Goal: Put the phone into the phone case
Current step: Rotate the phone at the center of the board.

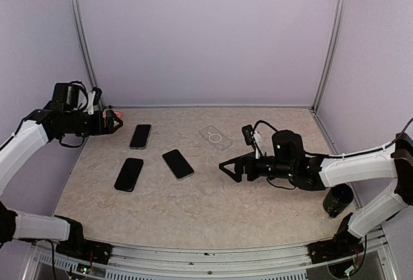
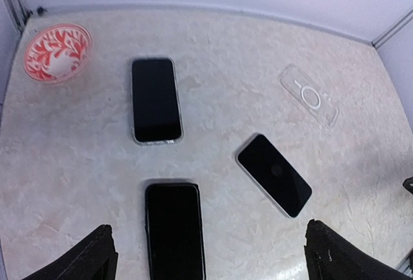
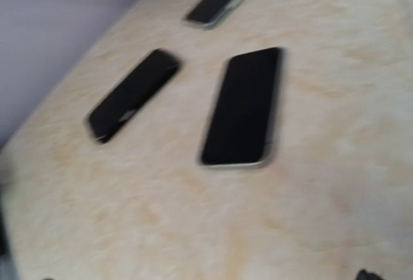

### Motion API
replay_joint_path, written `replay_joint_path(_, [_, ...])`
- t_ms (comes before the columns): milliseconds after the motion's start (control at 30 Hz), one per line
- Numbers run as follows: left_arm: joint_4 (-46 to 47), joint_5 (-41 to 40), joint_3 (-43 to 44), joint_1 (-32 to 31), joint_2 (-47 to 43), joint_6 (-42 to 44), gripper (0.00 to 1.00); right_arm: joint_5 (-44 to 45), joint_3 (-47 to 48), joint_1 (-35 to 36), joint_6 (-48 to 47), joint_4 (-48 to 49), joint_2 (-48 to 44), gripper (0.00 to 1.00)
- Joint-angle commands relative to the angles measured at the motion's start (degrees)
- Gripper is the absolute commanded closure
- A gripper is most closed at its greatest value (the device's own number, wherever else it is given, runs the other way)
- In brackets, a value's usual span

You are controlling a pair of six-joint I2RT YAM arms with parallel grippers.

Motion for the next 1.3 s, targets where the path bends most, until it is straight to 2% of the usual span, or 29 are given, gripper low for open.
replay_joint_path(0, [9.78,-7.67,-4.83,-0.01,-8.26,-1.61,0.01,9.83,3.65,-0.52,-2.5,-8.99,-1.95,0.0])
replay_joint_path(100, [12.81,-9.27,-7.81,1.16,-12.65,-3.3,0.01,13.02,4.89,-0.65,-3.47,-10.91,-2.39,0.0])
replay_joint_path(200, [16.82,-10.43,-12.07,3.79,-16.11,-8.62,0.01,14.01,7.25,-0.74,-5.12,-13.09,-1.42,0.0])
replay_joint_path(267, [19.86,-8.91,-14.69,4.58,-17.15,-9.67,0.01,13.11,8.34,-0.74,-6.57,-13.47,-0.42,0.0])
replay_joint_path(400, [23.32,-11.93,-18.64,2.76,-17.79,-12.39,0.01,7.76,10.84,-0.7,-9.43,-13.35,2.91,0.0])
replay_joint_path(467, [24.41,-13.83,-20.55,1.67,-18.6,-13.21,0.01,6.52,13.57,-0.65,-10.7,-15.5,5.73,0.0])
replay_joint_path(633, [24.51,-12.51,-22.6,0.78,-19.84,-15.72,0.01,3.11,21.45,-0.65,-12.83,-21.26,13.75,0.0])
replay_joint_path(933, [26.84,-18.37,-24.11,-10.09,-16.45,-20.17,0.01,-1.52,28.83,-0.66,-12.03,-22.89,23.11,0.0])
replay_joint_path(1100, [30.23,-23.98,-24.1,-18.58,-11.77,-23.38,0.01,-2.32,29.13,-0.57,-11.22,-22.6,23.96,0.0])
replay_joint_path(1267, [29.79,-27.7,-20.1,-25.01,-2.54,-26.91,0.01,-0.98,27.18,-0.57,-10.87,-22.8,21.46,0.0])
